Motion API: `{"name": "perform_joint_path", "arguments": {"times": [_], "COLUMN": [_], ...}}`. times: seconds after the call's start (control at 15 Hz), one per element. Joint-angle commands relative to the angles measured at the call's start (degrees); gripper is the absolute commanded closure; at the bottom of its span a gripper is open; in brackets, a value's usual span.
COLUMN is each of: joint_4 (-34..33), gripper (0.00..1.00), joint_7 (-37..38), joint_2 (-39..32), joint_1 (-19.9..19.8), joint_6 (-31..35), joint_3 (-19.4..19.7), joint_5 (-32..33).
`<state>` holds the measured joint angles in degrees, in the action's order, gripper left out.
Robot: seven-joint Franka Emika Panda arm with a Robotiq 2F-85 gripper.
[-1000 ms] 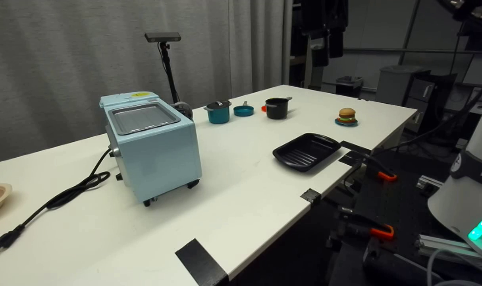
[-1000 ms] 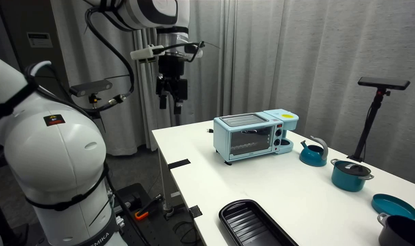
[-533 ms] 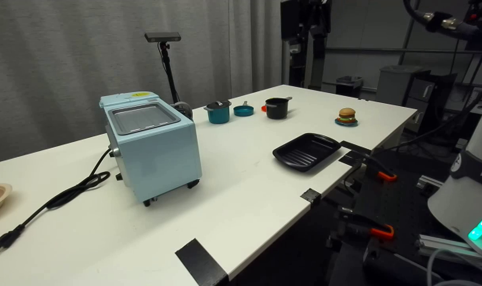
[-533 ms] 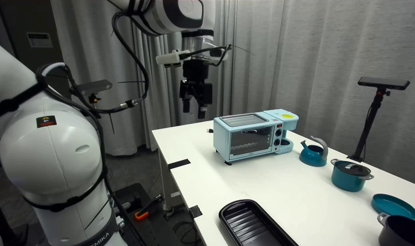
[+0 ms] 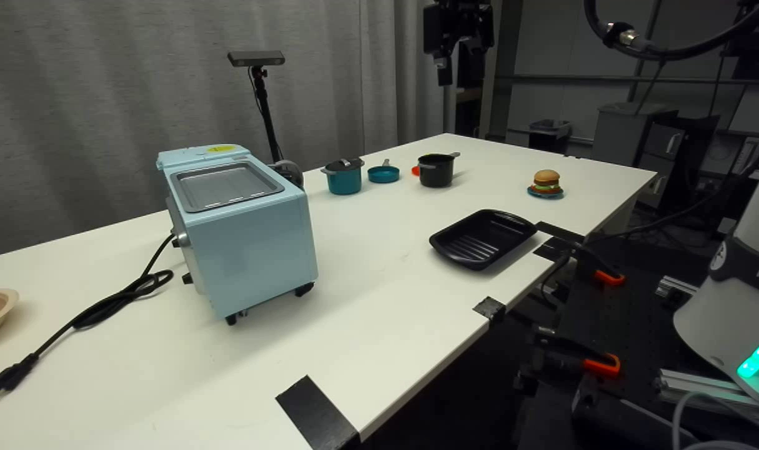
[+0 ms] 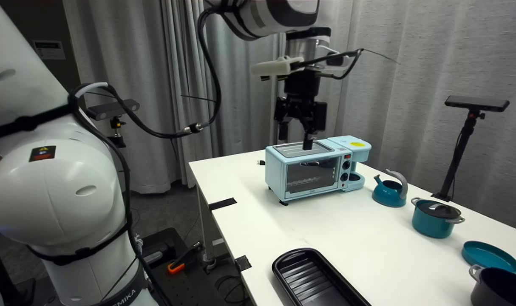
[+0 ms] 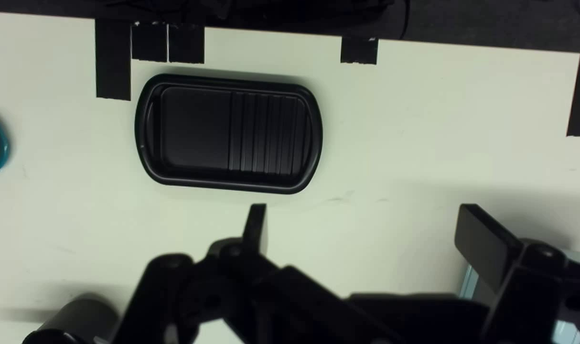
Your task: Remove the lid from the blue pot
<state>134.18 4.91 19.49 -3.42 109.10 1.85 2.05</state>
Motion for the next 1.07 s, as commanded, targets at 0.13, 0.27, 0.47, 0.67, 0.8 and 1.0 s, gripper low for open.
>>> {"name": "perform_joint_path", "arguments": {"times": [0.13, 0.27, 0.47, 0.67, 0.8, 1.0], "joint_4": [-6.24, -8.34, -8.75, -8.79, -8.8, -8.84], "gripper": [0.0, 0.0, 0.0, 0.0, 0.0, 0.0], "joint_7": [-2.94, -3.43, -3.43, -3.43, -3.43, -2.02], "joint_2": [-5.83, -8.17, -8.75, -8.75, -8.75, -9.53], "joint_1": [-1.4, -1.63, -1.6, -1.6, -1.6, -1.49], "joint_6": [-0.03, -0.05, -0.05, -0.05, -0.05, 1.46], "joint_3": [2.49, 2.91, 2.86, 2.86, 2.86, 2.49], "joint_5": [0.12, 0.12, 0.12, 0.12, 0.12, 0.46]}}
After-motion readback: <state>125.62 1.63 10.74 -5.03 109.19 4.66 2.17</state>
